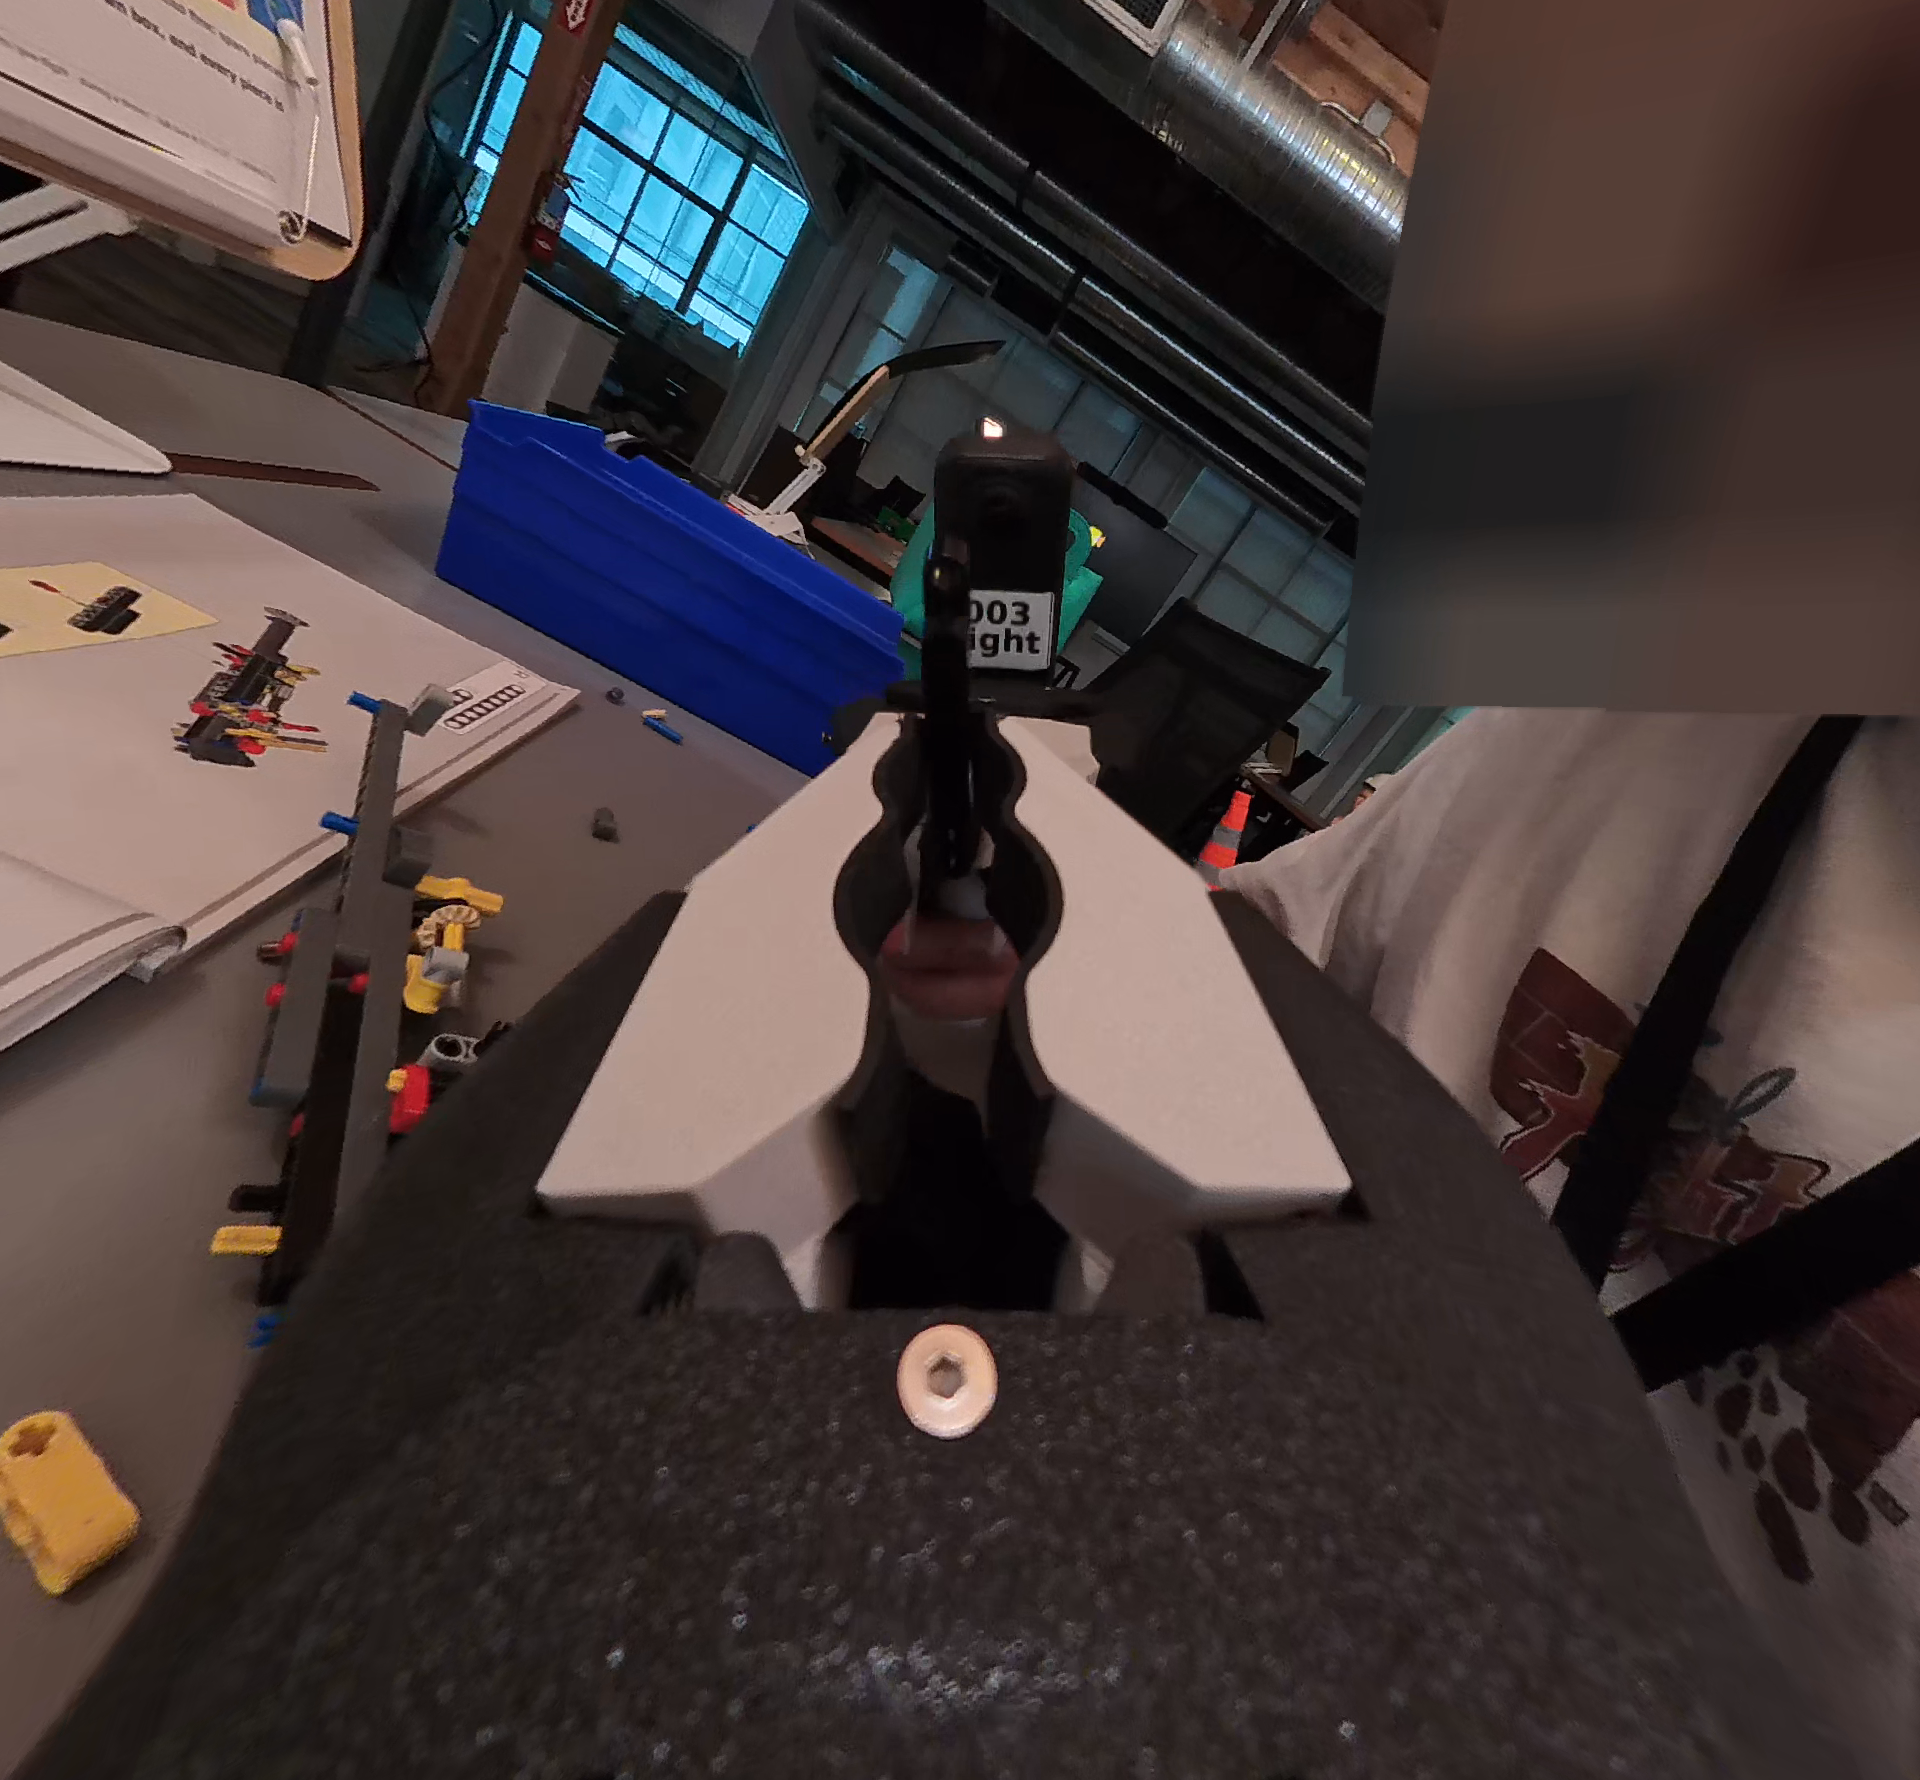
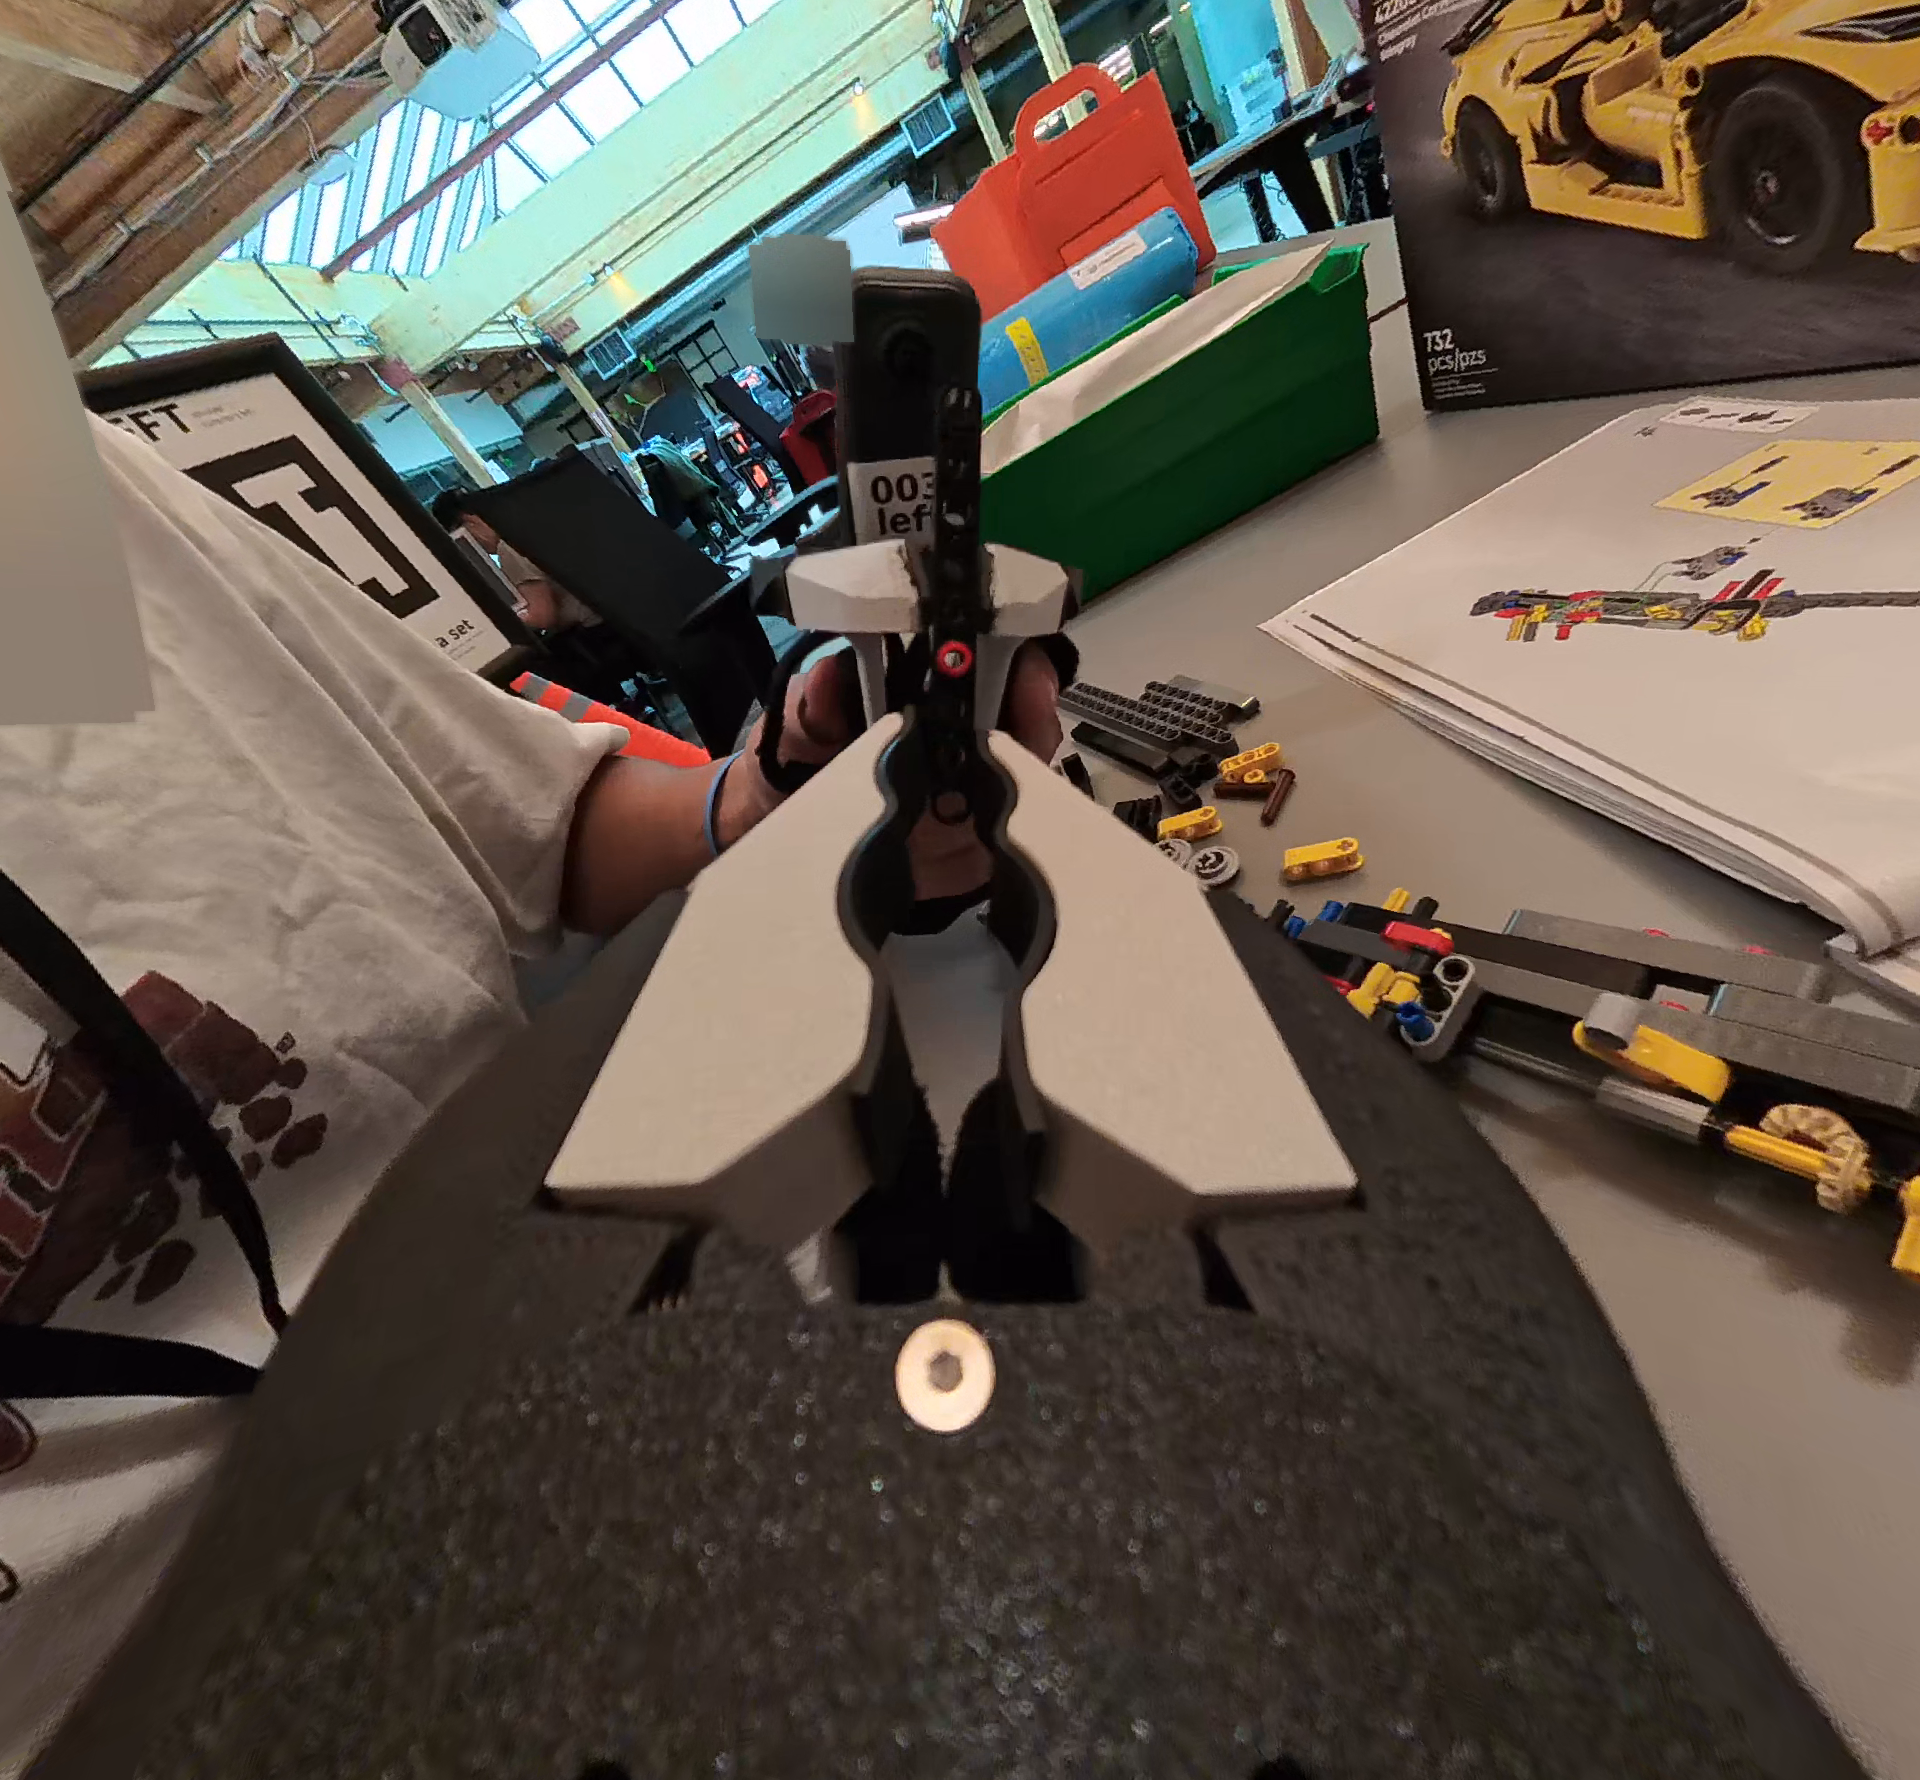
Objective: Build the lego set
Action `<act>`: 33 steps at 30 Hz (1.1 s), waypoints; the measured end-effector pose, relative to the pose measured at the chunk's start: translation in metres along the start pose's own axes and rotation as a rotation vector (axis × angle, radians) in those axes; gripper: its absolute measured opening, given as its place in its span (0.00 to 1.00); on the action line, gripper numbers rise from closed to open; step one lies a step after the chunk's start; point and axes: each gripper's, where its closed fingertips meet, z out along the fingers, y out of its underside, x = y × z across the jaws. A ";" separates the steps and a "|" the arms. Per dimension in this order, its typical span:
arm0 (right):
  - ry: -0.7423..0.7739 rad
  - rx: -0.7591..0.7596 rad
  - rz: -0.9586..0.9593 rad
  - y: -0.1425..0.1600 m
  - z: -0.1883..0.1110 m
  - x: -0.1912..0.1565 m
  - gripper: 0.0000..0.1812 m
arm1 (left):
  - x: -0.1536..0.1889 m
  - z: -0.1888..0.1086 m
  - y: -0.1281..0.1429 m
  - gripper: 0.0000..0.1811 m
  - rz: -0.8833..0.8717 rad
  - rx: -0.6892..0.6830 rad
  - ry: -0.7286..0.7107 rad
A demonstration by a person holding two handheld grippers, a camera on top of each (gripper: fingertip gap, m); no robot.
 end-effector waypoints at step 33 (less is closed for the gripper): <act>0.666 -0.599 -0.506 0.030 -0.091 0.187 0.09 | 0.000 -0.021 -0.007 0.03 0.012 -0.007 -0.051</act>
